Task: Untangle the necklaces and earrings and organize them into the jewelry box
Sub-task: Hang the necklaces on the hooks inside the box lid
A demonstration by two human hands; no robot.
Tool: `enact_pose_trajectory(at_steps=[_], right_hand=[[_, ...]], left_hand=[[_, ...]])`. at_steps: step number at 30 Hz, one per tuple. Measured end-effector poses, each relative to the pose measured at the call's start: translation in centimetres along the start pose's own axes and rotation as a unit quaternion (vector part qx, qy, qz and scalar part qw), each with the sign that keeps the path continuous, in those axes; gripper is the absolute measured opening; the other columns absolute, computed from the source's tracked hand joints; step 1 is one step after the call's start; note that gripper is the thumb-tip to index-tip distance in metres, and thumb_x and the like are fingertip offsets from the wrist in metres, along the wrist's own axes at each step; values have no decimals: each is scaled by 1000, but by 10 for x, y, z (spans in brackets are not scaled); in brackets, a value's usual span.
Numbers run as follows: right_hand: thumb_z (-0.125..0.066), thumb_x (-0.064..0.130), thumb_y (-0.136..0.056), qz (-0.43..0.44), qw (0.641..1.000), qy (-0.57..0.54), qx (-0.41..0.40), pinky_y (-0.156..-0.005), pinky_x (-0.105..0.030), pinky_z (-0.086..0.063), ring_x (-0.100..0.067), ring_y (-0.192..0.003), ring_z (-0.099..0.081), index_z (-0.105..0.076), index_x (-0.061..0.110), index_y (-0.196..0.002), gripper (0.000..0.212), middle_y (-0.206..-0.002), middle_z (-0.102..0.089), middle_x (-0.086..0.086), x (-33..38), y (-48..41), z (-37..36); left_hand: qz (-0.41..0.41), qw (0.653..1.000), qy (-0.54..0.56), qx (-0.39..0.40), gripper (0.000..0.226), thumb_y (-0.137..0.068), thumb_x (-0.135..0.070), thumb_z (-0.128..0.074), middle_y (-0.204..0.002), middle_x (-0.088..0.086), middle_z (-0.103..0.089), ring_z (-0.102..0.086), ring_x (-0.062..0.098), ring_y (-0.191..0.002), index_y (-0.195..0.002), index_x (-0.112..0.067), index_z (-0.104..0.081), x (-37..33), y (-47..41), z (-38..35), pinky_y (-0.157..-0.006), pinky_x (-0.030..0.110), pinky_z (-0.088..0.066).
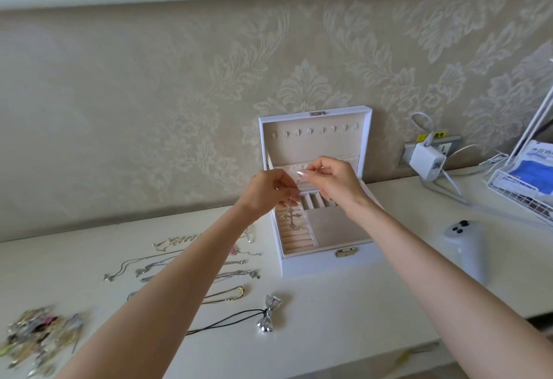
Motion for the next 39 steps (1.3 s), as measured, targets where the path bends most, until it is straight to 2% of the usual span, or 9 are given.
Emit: enact_pose_trajectory(at_steps=[5, 9, 14, 18, 24, 29, 34, 39], right_hand=[[-66, 16, -84, 4, 1000, -16, 8, -53, -14, -33, 7, -45, -48, -65, 13, -80, 5, -59, -55, 10, 9, 2, -2], [-65, 7, -83, 15, 999, -34, 8, -46, -8, -34, -4, -53, -47, -64, 7, -78, 5, -59, -54, 3, 15, 4, 1], [-61, 4, -84, 11, 999, -48, 5, -42, -8, -31, 2, -40, -43, -61, 6, -73, 10, -62, -55, -4, 16, 5, 6], [-59, 7, -84, -15, 998, -62, 0, -38, -14, -27, -6, -41, -36, -58, 10, -68, 16, -62, -57, -4, 10, 3, 7], [-55, 6, -86, -37, 995, -91, 13, -36, -17, -22, -11, -41, -31, -55, 9, -68, 18, -64, -56, -8, 6, 4, 7], [-56, 9, -88, -35, 994, -94, 31, -36, -14, -23, -3, -35, -37, -54, 8, -66, 22, -59, -50, -8, 6, 5, 7], [-62, 15, -85, -37, 995, -88, 7, -40, -17, -23, -6, -41, -34, -59, 10, -65, 21, -60, -49, -3, 1, 3, 10], [-63, 15, -85, -12, 995, -102, -5, -43, -19, -23, -8, -44, -31, -59, 7, -70, 17, -63, -53, -1, 5, 3, 9]], left_hand=[[18, 999, 18, -19, 18, -77, 2, -71, -73, 13, -68, -68, 20, -64, -73, -6, -55, -3, 4, 7, -58, 26, -57], [13, 999, 9, -51, 18, -77, -2, -72, -81, 19, -67, -62, 17, -67, -70, -7, -56, -6, 6, 10, -53, 16, -51], [7, 997, 12, -72, 22, -75, -8, -75, -61, -2, -58, -44, 4, -53, -65, -11, -56, -6, 8, 11, -50, 11, -34], [4, 997, 40, -67, 21, -77, -9, -74, -44, -16, -51, -39, -1, -39, -68, -9, -55, -10, 9, 12, -43, 6, -29], [12, 994, 97, -56, 23, -81, -11, -70, -64, -1, -54, -45, 5, -56, -66, -14, -53, -11, 10, 11, -50, 10, -36], [19, 995, 84, -41, 17, -86, -13, -65, -75, 3, -56, -46, 4, -55, -71, -15, -57, -9, 11, 10, -50, 13, -35], [22, 996, 74, -44, 14, -89, -16, -61, -75, -2, -59, -46, 5, -58, -75, -14, -60, -7, 13, 9, -49, 10, -35], [28, 996, 71, -48, 13, -84, -18, -68, -67, -5, -53, -46, 4, -57, -74, -14, -59, -7, 14, 7, -48, 7, -36]])
Point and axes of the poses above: each hand's wrist, its own y-axis away from the middle knuckle, its own z-axis out of the back of the hand, x = y × z, the point moved 3 cm from there along -y, towards the middle knuckle
